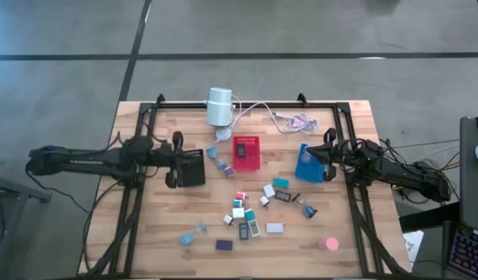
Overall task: Pick & Place Office items
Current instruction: Put the right black charger adapter into the black basket
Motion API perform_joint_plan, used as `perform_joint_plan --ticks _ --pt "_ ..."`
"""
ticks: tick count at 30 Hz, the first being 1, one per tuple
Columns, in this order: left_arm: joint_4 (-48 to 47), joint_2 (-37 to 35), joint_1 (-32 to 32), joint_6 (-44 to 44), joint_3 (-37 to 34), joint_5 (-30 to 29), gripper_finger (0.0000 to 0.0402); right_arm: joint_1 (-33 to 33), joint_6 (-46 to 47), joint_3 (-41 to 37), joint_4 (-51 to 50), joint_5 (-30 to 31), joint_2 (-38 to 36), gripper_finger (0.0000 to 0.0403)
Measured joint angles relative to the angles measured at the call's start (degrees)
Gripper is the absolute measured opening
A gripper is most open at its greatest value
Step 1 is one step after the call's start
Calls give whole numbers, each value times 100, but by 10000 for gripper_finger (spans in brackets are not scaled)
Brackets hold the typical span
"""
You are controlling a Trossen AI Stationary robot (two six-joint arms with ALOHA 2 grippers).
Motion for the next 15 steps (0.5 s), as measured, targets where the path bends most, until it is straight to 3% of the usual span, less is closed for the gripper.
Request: perform_joint_plan --ticks 3,15 --pt "517 -235 2 -15 -434 -3 0 0 -2 0 -30 0 6 8" --pt "513 -984 150 -44 -1191 -4 0 0 -15 0 -96 -25 6 8"
